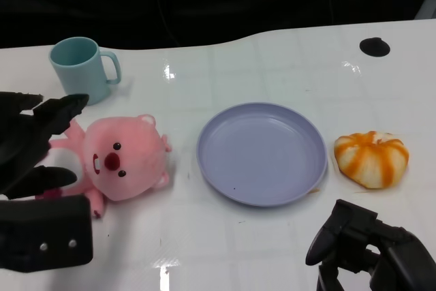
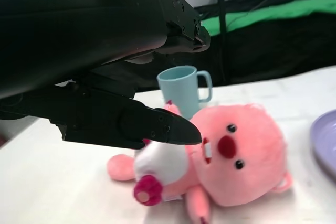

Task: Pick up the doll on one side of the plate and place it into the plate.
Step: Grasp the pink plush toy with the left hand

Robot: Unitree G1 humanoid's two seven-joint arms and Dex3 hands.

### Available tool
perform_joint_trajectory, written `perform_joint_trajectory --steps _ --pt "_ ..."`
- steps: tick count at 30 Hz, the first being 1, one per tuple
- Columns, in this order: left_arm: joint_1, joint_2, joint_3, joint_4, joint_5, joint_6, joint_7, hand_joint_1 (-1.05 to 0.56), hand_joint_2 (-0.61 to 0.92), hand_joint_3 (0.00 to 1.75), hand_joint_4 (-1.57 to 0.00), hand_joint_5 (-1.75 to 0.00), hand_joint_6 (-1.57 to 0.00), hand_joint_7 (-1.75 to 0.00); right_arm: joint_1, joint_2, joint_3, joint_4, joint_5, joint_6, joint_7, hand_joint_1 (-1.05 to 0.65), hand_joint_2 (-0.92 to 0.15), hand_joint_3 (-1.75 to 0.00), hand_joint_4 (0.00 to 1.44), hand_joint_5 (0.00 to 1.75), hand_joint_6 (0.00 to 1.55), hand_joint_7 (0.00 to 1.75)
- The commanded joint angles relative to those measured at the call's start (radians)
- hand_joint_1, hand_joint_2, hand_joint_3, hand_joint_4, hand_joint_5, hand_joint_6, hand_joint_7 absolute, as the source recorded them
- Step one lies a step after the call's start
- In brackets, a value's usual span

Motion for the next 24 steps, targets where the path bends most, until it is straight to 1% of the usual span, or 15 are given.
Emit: perform_joint_trajectory --steps 1,6,9,12,15,19,24 --pt "-0.059 0.027 -0.051 0.060 0.039 0.035 -0.043 -0.71 0.90 0.00 0.00 -0.28 -0.18 0.00 0.002 -0.001 -0.001 -0.014 0.006 -0.001 -0.003 0.09 -0.41 -1.38 0.68 1.75 0.61 1.54" --pt "-0.140 0.029 -0.133 0.180 0.083 0.031 -0.038 -0.73 0.91 0.00 -0.02 -0.24 -0.18 0.00 0.005 0.001 0.002 -0.014 0.006 -0.003 -0.005 0.08 -0.41 -1.38 0.69 1.75 0.61 1.54" --pt "-0.188 0.018 -0.175 0.274 0.092 0.011 -0.009 -0.74 0.91 0.00 -0.04 -0.25 -0.19 -0.01 0.006 0.002 0.004 -0.019 0.006 -0.001 -0.005 0.08 -0.40 -1.39 0.68 1.75 0.61 1.54" --pt "-0.238 -0.001 -0.215 0.360 0.097 0.019 -0.008 -0.74 0.92 0.01 -0.03 -0.23 -0.17 0.00 0.009 0.002 0.007 -0.026 0.004 0.005 -0.006 0.08 -0.39 -1.39 0.68 1.75 0.61 1.54" --pt "-0.285 -0.022 -0.256 0.449 0.099 0.025 0.000 -0.74 0.92 0.01 -0.01 -0.22 -0.15 0.00 0.011 0.002 0.009 -0.034 -0.001 0.011 -0.008 0.07 -0.39 -1.39 0.69 1.75 0.61 1.54" --pt "-0.343 -0.059 -0.308 0.581 0.102 0.018 0.044 -0.73 0.92 0.01 -0.03 -0.21 -0.14 0.00 0.012 0.000 0.011 -0.041 -0.008 0.016 -0.009 0.08 -0.39 -1.40 0.68 1.75 0.61 1.53" --pt "-0.435 -0.126 -0.385 0.793 0.107 0.038 0.076 -0.72 0.92 0.04 -0.04 -0.19 -0.14 0.00 0.015 0.001 0.014 -0.044 -0.003 0.019 -0.011 0.09 -0.39 -1.41 0.68 1.75 0.61 1.54"
